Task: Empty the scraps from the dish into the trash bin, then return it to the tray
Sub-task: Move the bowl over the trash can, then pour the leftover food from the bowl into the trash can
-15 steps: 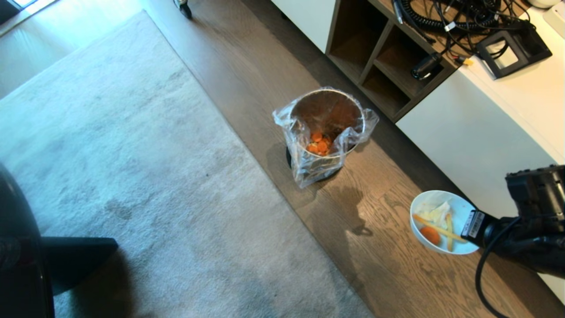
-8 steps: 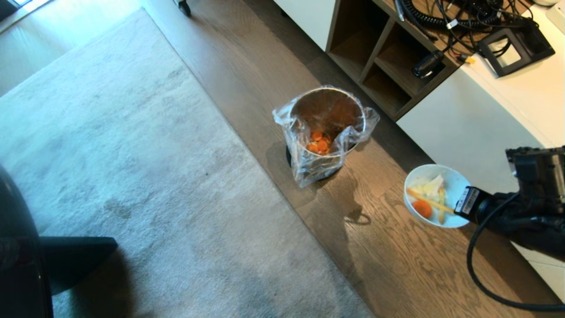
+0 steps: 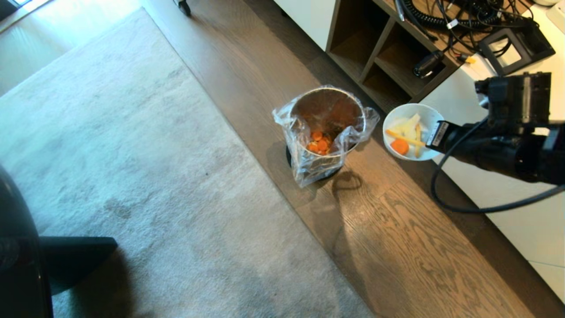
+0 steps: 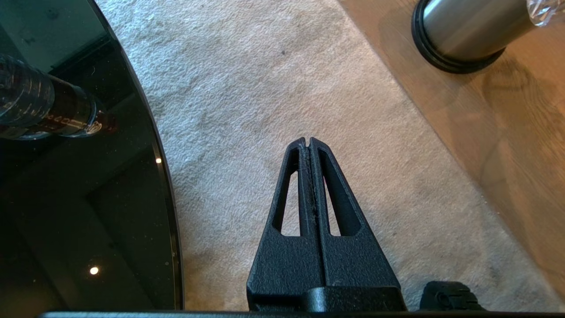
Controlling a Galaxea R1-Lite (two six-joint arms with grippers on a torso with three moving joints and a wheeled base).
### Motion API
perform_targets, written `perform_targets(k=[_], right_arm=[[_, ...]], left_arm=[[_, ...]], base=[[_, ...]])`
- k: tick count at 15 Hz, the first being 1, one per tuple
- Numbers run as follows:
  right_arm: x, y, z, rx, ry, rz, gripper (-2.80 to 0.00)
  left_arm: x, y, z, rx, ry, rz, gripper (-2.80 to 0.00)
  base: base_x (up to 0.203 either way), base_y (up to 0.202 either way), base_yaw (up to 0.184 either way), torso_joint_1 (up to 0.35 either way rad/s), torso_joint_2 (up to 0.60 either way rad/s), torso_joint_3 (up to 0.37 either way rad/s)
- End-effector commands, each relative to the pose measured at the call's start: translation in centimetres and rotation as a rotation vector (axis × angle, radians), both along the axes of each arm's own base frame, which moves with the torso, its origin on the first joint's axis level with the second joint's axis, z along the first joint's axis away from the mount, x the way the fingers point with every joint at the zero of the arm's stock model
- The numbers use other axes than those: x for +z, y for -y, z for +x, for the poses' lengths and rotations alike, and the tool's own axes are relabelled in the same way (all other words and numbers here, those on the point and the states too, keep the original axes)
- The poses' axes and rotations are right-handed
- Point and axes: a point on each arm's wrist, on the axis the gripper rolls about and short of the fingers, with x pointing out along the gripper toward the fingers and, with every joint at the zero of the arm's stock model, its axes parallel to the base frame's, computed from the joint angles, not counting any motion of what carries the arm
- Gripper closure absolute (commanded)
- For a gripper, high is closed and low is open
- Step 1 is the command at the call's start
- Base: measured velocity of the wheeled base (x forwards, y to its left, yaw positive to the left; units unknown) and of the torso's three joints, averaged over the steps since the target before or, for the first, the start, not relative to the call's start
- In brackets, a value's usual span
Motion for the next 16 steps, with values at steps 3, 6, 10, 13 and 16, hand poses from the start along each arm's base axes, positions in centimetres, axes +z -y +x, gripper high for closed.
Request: perform_targets(k=[3,6,10,13,16], right_arm=[[1.2,-1.7,5.4,0.021,0.054,-0.038,0.00],[3.0,-2.9,8.0,0.037,0.114,-0.042,0.00],[5.0,-6.5,8.6,0.120,0.165,-0.033,0.00],[5.9,-8.8,7.7,0.175,0.200,-0.018,0.00],[6.2,-10.1,7.4,0.207,0.256,-0.017,0.00]], left_arm=[[0.0,0.0,0.0,0.000,0.001,-0.002,0.00],[0.0,0.0,0.0,0.000,0.001,-0.002,0.00],[0.0,0.0,0.0,0.000,0.001,-0.001,0.00],[0.0,0.0,0.0,0.000,0.001,-0.002,0.00],[0.0,0.0,0.0,0.000,0.001,0.000,0.00]], base=[[0.000,0.000,0.000,0.000,0.00,0.000],[0.000,0.000,0.000,0.000,0.00,0.000],[0.000,0.000,0.000,0.000,0.00,0.000],[0.000,0.000,0.000,0.000,0.00,0.000],[0.000,0.000,0.000,0.000,0.00,0.000]])
